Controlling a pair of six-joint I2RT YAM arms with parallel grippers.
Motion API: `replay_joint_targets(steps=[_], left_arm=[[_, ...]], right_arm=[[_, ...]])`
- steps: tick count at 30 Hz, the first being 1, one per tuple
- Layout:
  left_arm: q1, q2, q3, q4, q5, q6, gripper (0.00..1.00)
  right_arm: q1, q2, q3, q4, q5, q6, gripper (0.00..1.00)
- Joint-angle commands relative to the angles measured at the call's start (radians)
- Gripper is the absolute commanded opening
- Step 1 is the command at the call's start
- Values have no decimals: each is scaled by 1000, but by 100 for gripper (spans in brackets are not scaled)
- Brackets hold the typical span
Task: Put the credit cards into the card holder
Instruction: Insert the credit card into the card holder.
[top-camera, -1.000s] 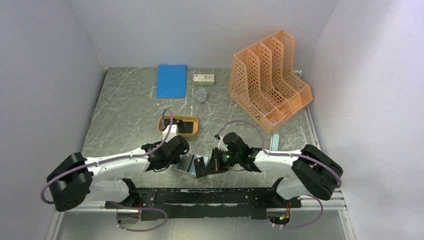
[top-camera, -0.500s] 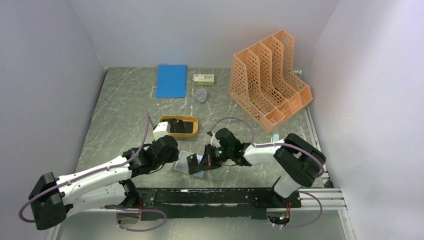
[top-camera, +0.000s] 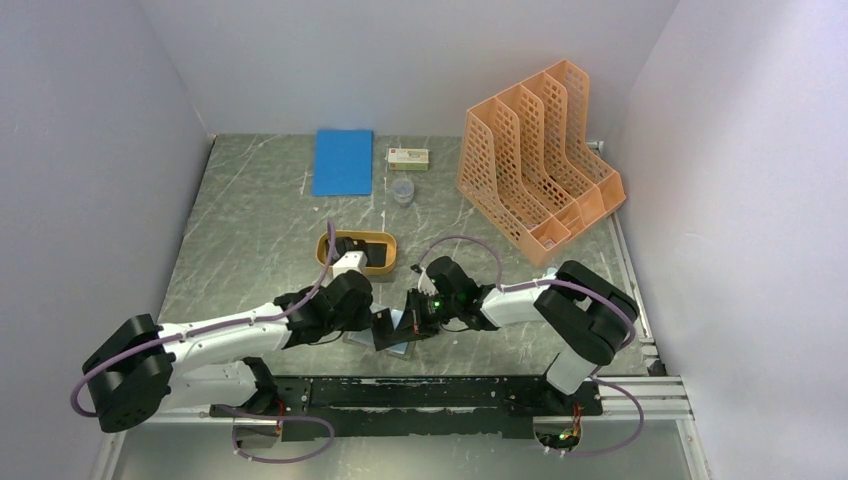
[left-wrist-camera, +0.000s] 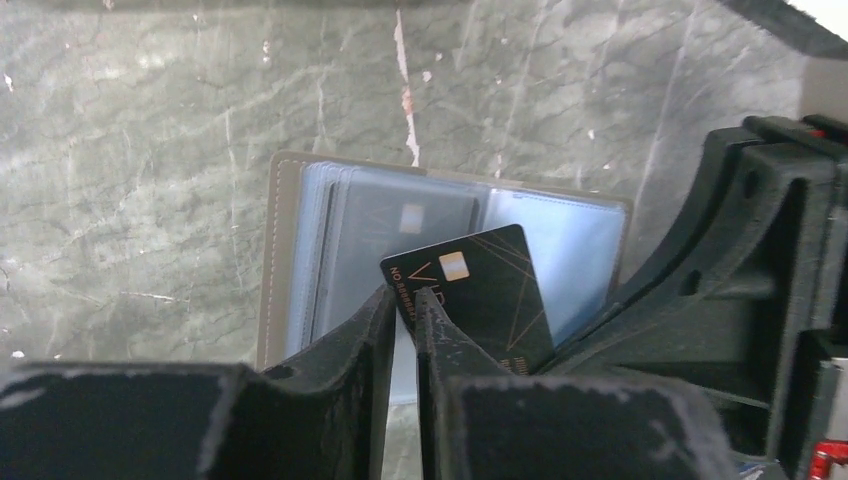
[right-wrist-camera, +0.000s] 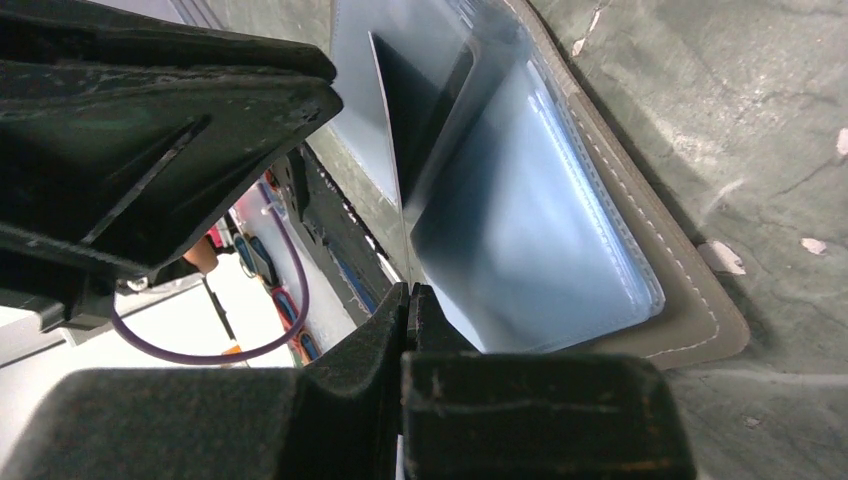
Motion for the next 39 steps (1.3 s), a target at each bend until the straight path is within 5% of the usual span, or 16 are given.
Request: replay_joint_targets(steps=[1,18,39], left_arm=[[6,32,-23,25,4,-23,16],[17,63,-106,-27,-74,-150,5],[17,25,-111,-68,-75,-163,5]], right_arm=[[0,0,12,-17,17,-3,0],[0,-213,-95,-98,60,-11,0],[-2,-76,-130,134,-35,95,0]])
